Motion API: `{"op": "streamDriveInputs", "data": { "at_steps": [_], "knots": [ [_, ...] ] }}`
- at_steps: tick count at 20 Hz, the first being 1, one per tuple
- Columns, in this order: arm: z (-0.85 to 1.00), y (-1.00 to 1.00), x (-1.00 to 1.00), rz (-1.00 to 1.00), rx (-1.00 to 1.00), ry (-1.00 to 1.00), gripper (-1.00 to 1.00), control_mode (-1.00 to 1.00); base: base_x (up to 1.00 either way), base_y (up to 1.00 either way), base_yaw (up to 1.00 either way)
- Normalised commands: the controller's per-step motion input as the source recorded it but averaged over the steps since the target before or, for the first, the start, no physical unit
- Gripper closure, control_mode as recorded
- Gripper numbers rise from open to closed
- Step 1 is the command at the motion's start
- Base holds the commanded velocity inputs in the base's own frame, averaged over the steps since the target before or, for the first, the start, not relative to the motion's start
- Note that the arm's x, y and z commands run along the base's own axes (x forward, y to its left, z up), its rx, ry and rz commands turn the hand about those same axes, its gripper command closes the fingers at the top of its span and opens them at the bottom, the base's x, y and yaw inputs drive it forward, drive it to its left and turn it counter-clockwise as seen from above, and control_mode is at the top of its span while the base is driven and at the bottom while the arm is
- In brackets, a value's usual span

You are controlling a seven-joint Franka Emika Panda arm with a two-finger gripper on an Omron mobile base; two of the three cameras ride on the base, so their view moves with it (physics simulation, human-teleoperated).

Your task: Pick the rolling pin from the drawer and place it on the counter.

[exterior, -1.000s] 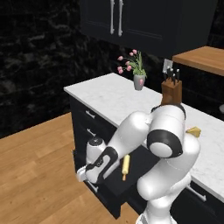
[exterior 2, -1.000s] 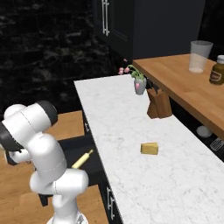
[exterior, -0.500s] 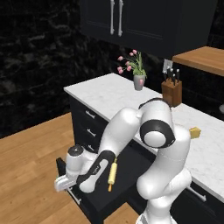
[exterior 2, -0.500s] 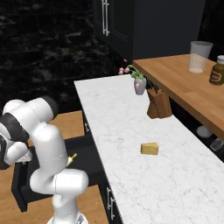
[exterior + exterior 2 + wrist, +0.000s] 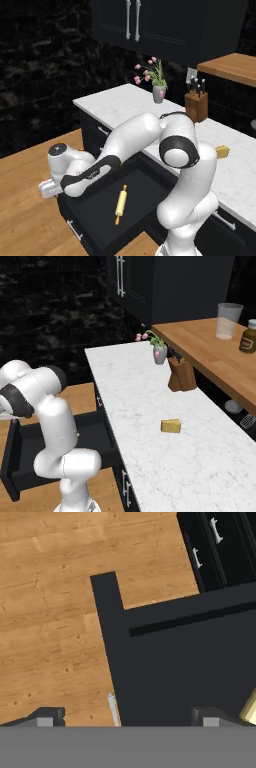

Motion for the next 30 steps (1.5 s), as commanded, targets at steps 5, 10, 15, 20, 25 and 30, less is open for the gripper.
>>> {"op": "streamDriveInputs", "data": {
  "at_steps": [5,10,15,20,25,30],
  "knots": [
    [0.76,-0.72,0.54,-0.15,0.01,0.07,-1.00,-1.00,0.00,0.00,0.00],
    [-0.05,-0.47,-0.05,-0.02,0.03,0.33,-1.00,-1.00,0.00,0.00,0.00],
    [-0.35,-0.14,0.00,0.00,0.00,0.18,-1.00,-1.00,0.00,0.00,0.00],
    [-0.10,-0.30,-0.02,0.00,-0.09,-0.07,-1.00,-1.00,0.00,0.00,0.00],
    [-0.58,-0.52,-0.21,0.00,-0.03,-0.32,-1.00,-1.00,0.00,0.00,0.00],
    [-0.94,-0.56,-0.19,0.00,0.00,-0.21,-1.00,-1.00,0.00,0.00,0.00]
  ]
}}
